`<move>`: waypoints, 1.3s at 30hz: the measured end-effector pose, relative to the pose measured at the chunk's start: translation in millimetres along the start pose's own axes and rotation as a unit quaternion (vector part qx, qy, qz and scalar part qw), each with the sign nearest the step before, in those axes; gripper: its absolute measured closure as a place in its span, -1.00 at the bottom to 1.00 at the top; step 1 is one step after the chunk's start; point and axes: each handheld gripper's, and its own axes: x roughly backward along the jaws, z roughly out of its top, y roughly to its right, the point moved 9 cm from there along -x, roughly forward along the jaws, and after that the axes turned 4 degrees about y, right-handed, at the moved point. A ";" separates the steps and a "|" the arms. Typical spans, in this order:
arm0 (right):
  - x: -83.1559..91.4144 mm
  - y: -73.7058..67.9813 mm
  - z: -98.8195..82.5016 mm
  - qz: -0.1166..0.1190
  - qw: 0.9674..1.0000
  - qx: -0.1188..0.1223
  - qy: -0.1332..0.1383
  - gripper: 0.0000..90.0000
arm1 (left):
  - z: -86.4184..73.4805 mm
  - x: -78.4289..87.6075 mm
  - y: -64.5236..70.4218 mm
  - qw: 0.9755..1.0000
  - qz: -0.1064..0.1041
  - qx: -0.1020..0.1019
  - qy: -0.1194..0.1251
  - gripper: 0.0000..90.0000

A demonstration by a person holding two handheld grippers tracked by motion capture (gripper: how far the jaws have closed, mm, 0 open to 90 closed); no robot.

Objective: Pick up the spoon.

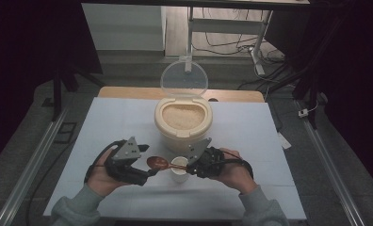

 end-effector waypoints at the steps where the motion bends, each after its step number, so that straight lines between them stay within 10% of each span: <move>1: -0.9 -0.9 0.5 0.002 1.000 0.003 -0.002 0.74 | 1.4 -3.4 2.3 1.000 -0.005 -0.005 -0.007 -0.51; 23: -5.6 -15.6 14.4 -0.009 0.998 0.055 -0.016 0.74 | -3.9 -38.8 21.7 0.988 -0.083 -0.067 -0.109 0.10; 39: -5.9 -24.3 17.9 -0.021 0.993 0.108 -0.035 0.74 | -16.9 -46.8 28.7 0.978 -0.101 -0.103 -0.150 0.58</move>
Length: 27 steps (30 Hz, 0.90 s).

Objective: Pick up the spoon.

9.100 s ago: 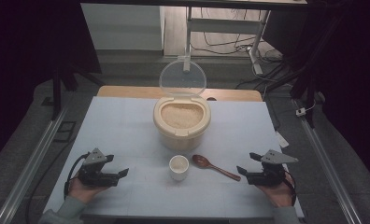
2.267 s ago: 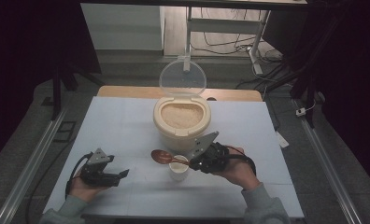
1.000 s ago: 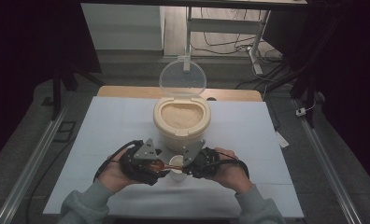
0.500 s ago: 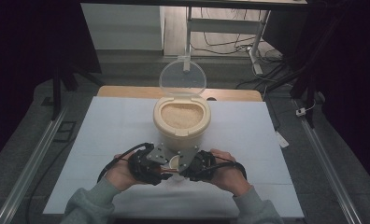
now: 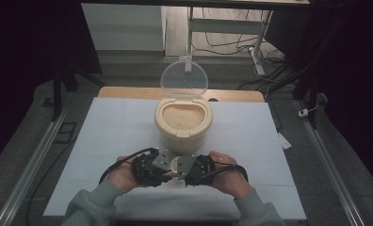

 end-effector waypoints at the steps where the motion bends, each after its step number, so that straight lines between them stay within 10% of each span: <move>1: -0.5 -0.2 0.7 0.000 1.000 0.006 0.001 0.73 | -0.7 -0.9 0.8 1.000 -0.004 -0.003 -0.003 0.60; 18: -1.4 0.6 1.0 -0.005 1.000 0.002 0.011 0.66 | -1.1 -9.4 2.5 1.000 0.006 -0.011 -0.006 0.70; 22: 3.3 7.5 4.8 -0.020 0.998 -0.025 0.046 0.41 | -1.1 -9.0 -0.2 1.000 0.012 -0.006 -0.002 0.71; 27: 16.2 19.8 10.7 -0.039 0.989 -0.075 0.121 0.15 | -0.8 -6.4 -4.9 1.000 0.021 -0.003 0.006 0.72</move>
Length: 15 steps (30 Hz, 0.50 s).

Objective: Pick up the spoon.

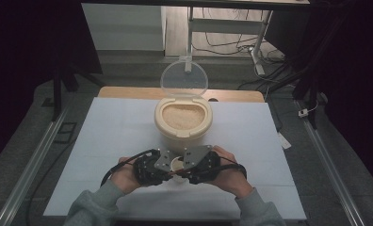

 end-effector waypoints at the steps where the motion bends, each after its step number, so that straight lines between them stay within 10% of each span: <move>1: 2.4 1.9 1.4 -0.004 1.000 -0.007 0.010 0.12 | -0.1 0.4 -1.0 1.000 0.002 0.001 0.001 0.73; 5: 10.9 10.5 6.3 -0.032 0.998 -0.038 0.048 0.05 | -0.6 2.9 -5.5 1.000 0.011 0.007 0.009 0.73; 8: 28.0 26.2 8.8 -0.069 0.986 -0.099 0.111 0.02 | -1.1 4.5 -8.5 1.000 0.017 0.011 0.015 0.74; 15: 42.4 40.8 -6.0 -0.109 0.967 -0.178 0.147 -0.13 | -1.2 7.9 -13.3 0.999 0.029 0.021 0.030 0.74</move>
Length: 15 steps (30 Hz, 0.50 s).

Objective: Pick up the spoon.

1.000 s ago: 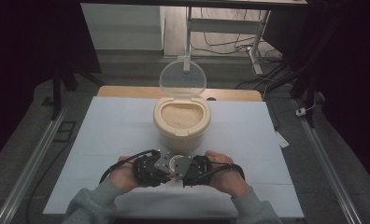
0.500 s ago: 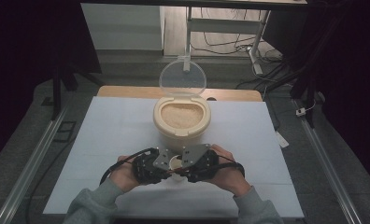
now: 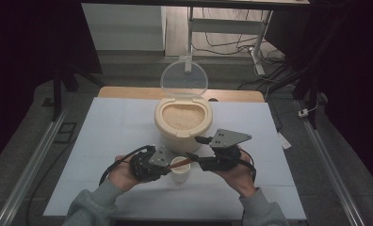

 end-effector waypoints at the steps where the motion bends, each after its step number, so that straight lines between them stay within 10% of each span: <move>1: 1.4 2.7 -3.2 -0.007 1.000 -0.016 0.003 -0.14 | 0.7 0.8 -0.6 1.000 0.002 0.001 0.004 0.74; 15: -5.5 5.5 -35.8 -0.013 0.992 -0.127 0.009 -0.29 | 8.3 11.7 -7.8 0.998 0.032 0.014 0.050 0.75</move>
